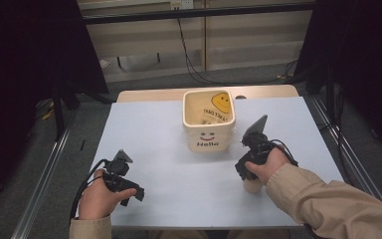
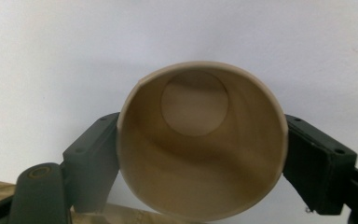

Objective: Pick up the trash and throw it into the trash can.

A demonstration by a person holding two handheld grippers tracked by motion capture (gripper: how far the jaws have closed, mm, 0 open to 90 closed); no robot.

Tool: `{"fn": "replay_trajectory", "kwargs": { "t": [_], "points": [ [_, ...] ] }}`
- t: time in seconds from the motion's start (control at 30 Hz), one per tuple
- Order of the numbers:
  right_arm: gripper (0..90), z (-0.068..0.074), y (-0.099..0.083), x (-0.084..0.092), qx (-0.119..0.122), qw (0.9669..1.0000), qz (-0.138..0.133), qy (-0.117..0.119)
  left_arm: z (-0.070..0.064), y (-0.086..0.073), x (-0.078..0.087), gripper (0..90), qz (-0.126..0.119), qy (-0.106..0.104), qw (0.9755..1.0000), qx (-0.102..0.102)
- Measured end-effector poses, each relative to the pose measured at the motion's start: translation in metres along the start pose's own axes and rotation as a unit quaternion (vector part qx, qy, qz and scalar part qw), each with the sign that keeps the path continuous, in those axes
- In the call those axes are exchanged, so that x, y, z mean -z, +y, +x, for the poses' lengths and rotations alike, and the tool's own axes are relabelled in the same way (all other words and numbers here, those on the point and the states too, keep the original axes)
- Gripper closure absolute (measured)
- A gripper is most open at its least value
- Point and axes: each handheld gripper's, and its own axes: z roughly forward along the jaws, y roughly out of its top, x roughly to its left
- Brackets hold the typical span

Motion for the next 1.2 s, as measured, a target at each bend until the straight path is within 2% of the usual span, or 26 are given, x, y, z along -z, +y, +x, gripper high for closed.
{"fn": "replay_trajectory", "kwargs": {
  "t": [0.13, 0.27, 0.53, 0.67, 0.73, 0.87, 0.97, 1.03, 1.2],
  "points": [
    [19.2, -0.001, 0.002, 0.009, 0.008, 1.0, -0.004, 0.0, 0.0, 0.0, 0.001, 8.3, -0.001, 0.003, 1.0, -0.005],
    [19.3, -0.002, 0.004, 0.018, 0.017, 0.9998, -0.008, 0.006, 0.0, -0.001, 0.002, 8.2, -0.006, 0.001, 1.0, 0.0],
    [19.6, -0.001, 0.008, 0.03, 0.042, 0.999, 0.002, 0.016, 0.001, -0.001, 0.003, 8.2, -0.002, 0.004, 1.0, -0.005],
    [19.6, -0.002, 0.012, 0.035, 0.053, 0.9985, 0.006, 0.008, 0.0, -0.002, 0.003, 8.3, -0.001, 0.003, 1.0, -0.001],
    [19.7, -0.002, 0.014, 0.037, 0.058, 0.9982, 0.007, 0.008, 0.001, -0.002, 0.003, 8.2, 0.001, 0.003, 1.0, -0.007],
    [19.8, -0.003, 0.019, 0.043, 0.069, 0.9975, 0.012, 0.007, 0.001, -0.002, 0.003, 8.2, -0.003, 0.002, 1.0, 0.0],
    [19.8, -0.002, 0.023, 0.047, 0.079, 0.9967, 0.02, 0.005, 0.002, -0.003, 0.004, 8.2, 0.003, 0.002, 1.0, -0.006],
    [19.9, -0.002, 0.026, 0.053, 0.084, 0.9963, 0.017, 0.004, 0.002, -0.003, 0.004, 8.2, 0.002, 0.001, 1.0, -0.003],
    [20.0, -0.003, 0.033, 0.065, 0.087, 0.996, 0.016, 0.002, 0.003, -0.004, 0.004, 8.2, 0.0, 0.002, 1.0, -0.007]
  ]
}}
